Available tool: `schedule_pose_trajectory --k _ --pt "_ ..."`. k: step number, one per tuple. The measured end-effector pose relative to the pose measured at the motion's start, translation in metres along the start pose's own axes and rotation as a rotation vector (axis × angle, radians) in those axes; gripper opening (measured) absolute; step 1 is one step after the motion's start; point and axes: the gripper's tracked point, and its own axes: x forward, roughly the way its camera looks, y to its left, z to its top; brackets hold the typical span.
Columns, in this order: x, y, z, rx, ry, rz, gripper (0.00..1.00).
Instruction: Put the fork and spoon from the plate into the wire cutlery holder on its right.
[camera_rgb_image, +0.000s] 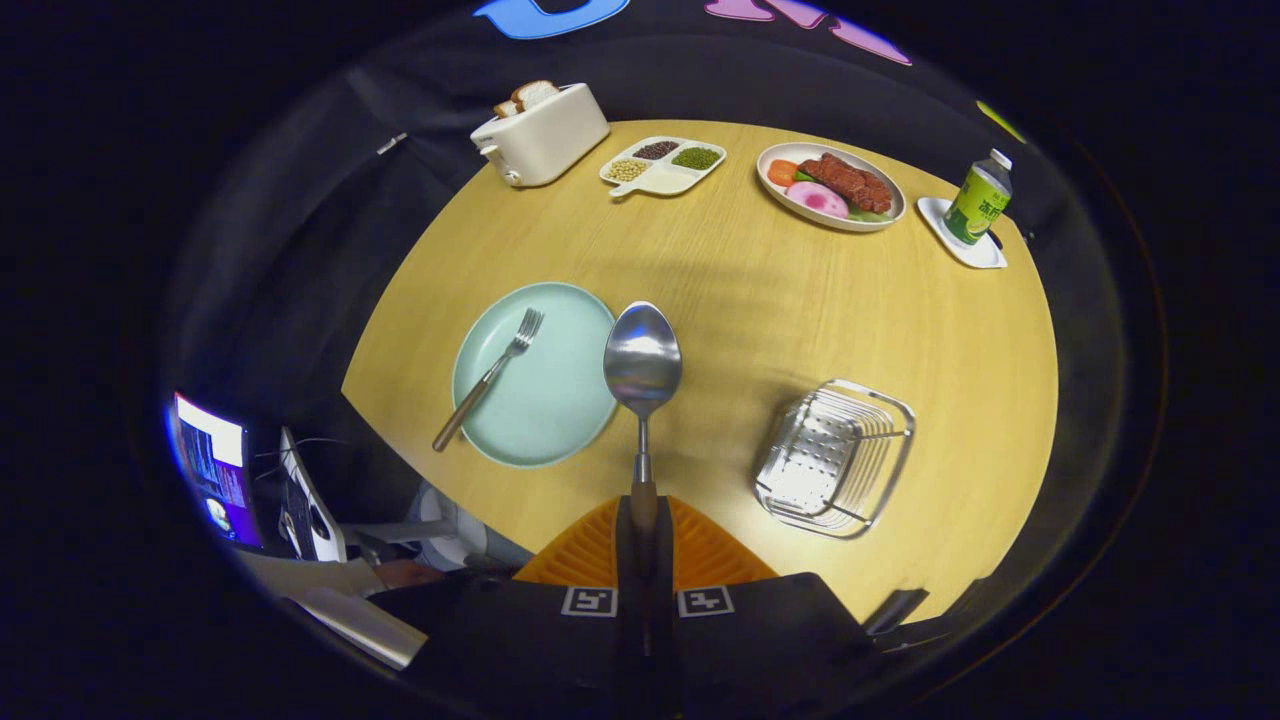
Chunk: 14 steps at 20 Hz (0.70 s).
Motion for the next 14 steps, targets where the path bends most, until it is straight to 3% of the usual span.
schedule_pose_trajectory --k 4,14 --pt "-0.022 -0.043 -0.021 -0.029 0.087 -0.034 0.07" --pt "-0.029 -0.092 -0.043 0.049 0.352 -0.007 0.07"
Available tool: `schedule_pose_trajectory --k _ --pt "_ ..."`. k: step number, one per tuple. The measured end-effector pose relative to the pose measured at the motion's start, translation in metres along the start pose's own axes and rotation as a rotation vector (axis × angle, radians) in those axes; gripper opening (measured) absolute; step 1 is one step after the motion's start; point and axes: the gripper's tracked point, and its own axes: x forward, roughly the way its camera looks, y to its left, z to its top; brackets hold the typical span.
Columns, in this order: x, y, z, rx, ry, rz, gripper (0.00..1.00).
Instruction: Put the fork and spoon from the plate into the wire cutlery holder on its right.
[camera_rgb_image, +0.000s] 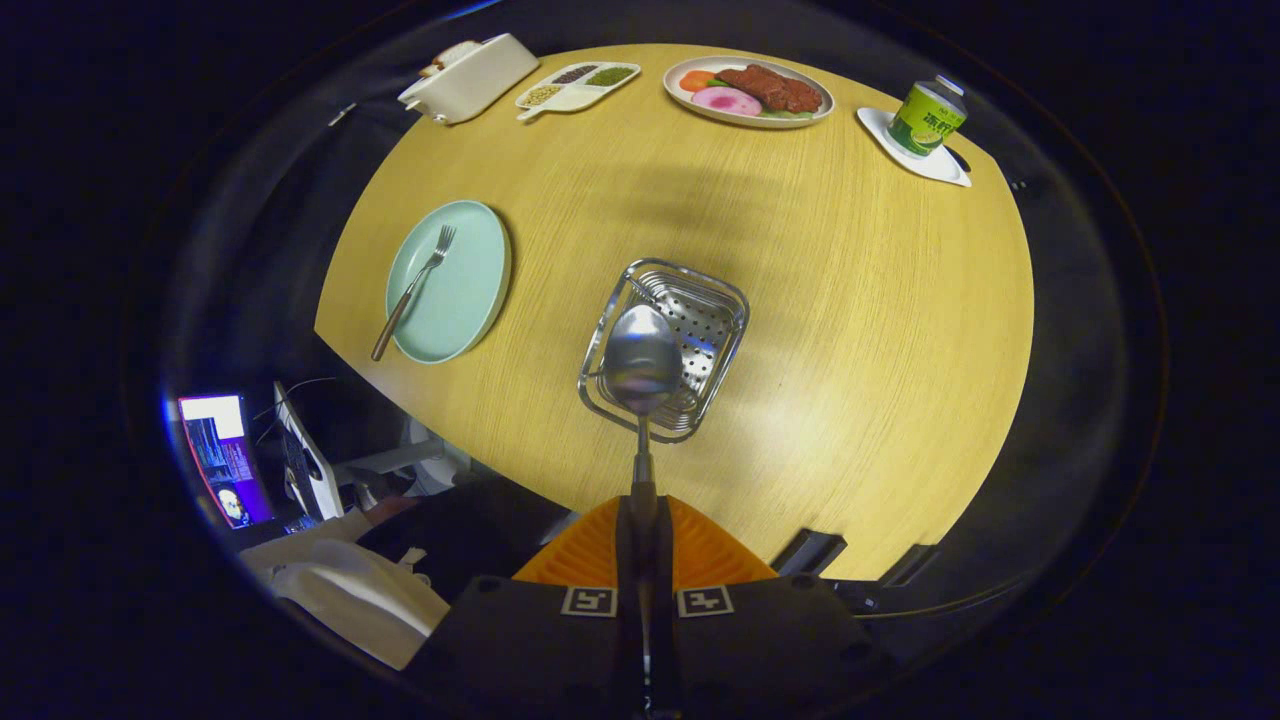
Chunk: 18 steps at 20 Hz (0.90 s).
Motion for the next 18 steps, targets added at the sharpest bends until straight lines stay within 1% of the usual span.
schedule_pose_trajectory --k 6,8,12,14,15,16,17,18 --pt "0.013 -0.009 0.006 -0.035 0.104 -0.041 0.07" --pt "0.015 -0.01 0.009 -0.03 0.11 -0.049 0.08" --pt "0.012 -0.009 0.019 -0.006 0.102 -0.038 0.1" --pt "0.008 -0.008 0.026 0.011 0.081 -0.02 0.15" --pt "0.0 -0.008 0.033 0.012 0.058 -0.012 0.26" --pt "-0.006 -0.01 0.038 0.016 0.028 -0.008 0.26" --pt "-0.015 -0.008 0.045 0.028 -0.004 0.008 0.38" --pt "-0.022 -0.009 0.052 0.04 -0.038 0.009 0.58"
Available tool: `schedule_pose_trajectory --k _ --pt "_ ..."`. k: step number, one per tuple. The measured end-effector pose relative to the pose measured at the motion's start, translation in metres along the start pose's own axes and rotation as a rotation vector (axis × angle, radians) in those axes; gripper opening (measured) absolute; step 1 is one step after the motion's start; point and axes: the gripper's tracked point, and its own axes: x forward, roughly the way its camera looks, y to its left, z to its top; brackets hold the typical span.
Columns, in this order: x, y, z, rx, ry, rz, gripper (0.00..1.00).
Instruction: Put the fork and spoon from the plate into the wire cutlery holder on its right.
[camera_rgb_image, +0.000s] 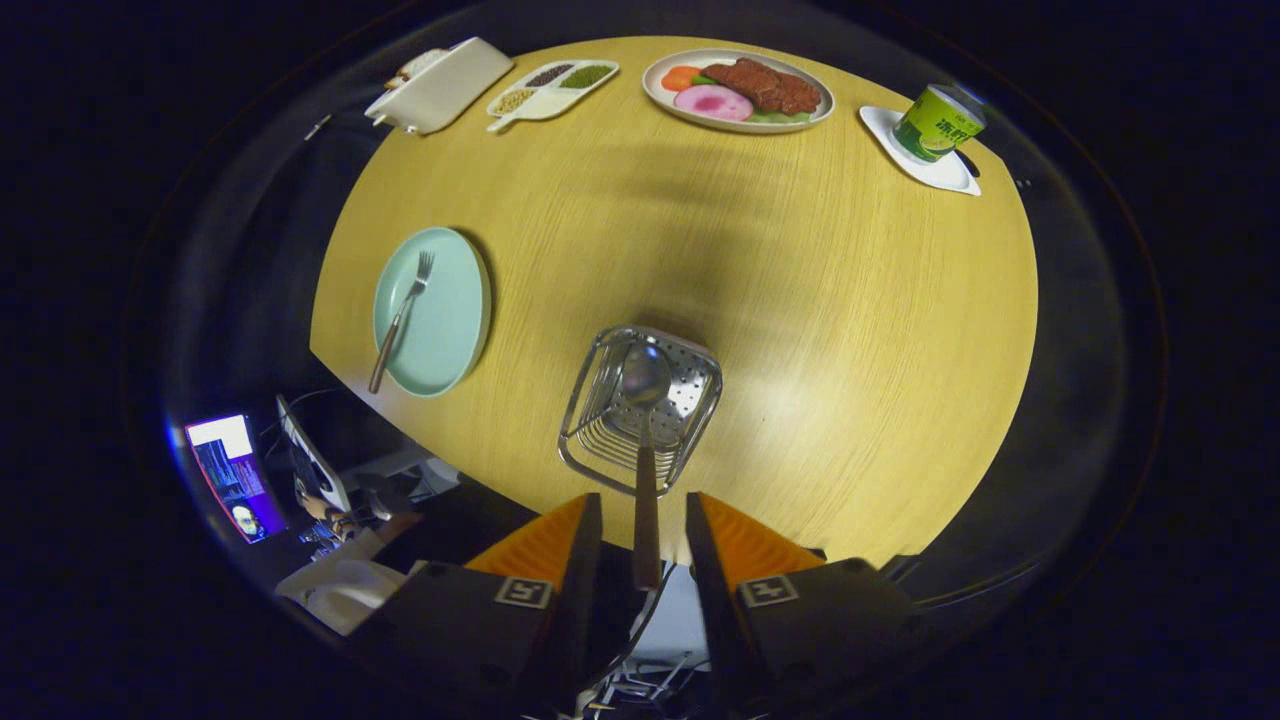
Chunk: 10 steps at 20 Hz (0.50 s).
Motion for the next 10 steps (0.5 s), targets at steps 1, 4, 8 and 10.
schedule_pose_trajectory --k 1,4,8,10 --pt "-0.007 0.0 0.006 0.011 -0.036 0.003 0.78" --pt "-0.029 0.015 0.026 0.061 -0.178 0.048 0.99" --pt "-0.041 0.036 0.036 0.074 -0.352 0.082 0.99" --pt "-0.046 0.042 0.038 0.063 -0.432 0.054 0.99"
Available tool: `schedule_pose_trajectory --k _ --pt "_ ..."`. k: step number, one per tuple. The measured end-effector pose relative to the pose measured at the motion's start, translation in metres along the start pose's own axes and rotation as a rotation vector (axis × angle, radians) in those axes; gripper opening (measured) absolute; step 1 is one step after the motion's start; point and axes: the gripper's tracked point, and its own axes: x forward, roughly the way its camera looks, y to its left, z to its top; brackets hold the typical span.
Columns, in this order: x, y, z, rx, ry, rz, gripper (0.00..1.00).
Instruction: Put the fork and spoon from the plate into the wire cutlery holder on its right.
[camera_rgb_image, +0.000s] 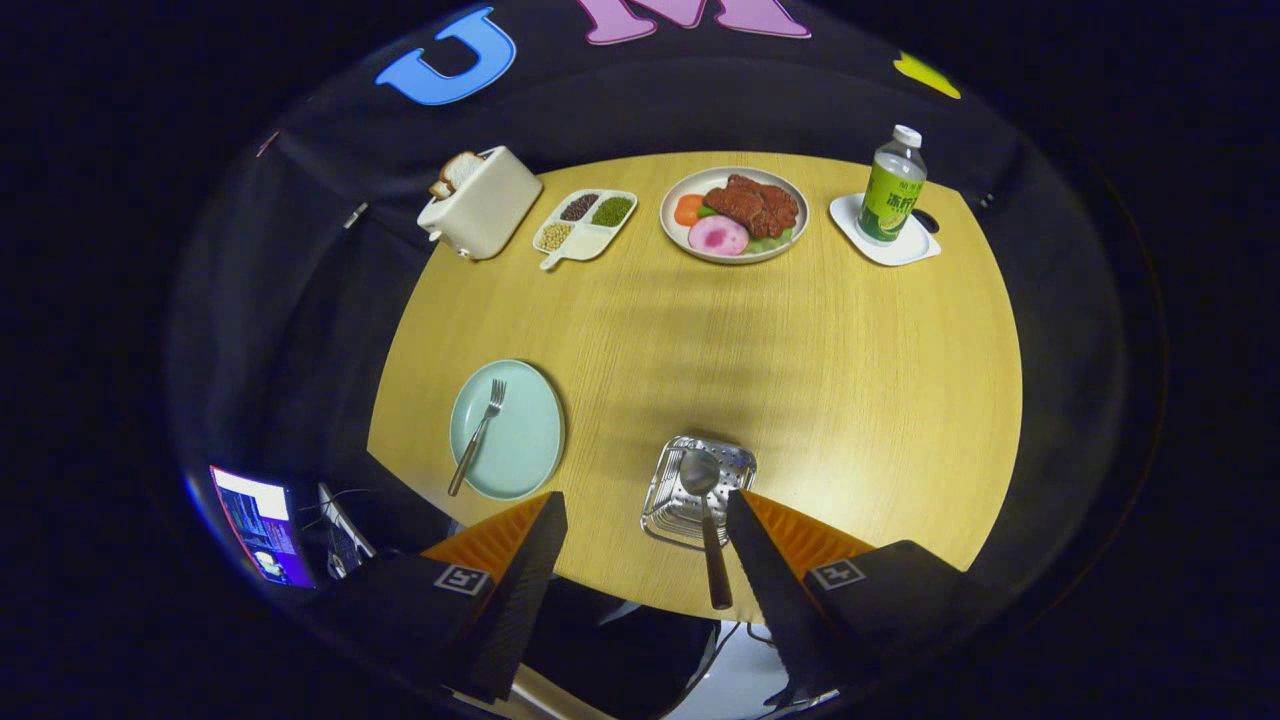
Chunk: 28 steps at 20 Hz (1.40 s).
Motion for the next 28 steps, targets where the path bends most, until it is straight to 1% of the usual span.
schedule_pose_trajectory --k 2,5,7,9,12,14,18,22,28 --pt "-0.003 0.012 0.003 -0.022 -0.074 -0.017 0.99" --pt "0.0 0.046 0.001 -0.044 -0.173 -0.009 0.99" --pt "0.005 0.064 0.002 -0.057 -0.228 -0.022 0.99" --pt "0.013 0.087 0.005 -0.044 -0.283 -0.023 0.99" --pt "0.035 0.126 0.006 -0.006 -0.322 0.004 0.99" --pt "0.052 0.147 0.003 0.004 -0.316 0.015 0.99" --pt "0.091 0.181 -0.008 -0.015 -0.252 0.025 0.99" --pt "0.138 0.211 -0.029 -0.018 -0.146 0.037 0.99" --pt "0.209 0.233 -0.065 -0.038 0.019 0.005 1.0"
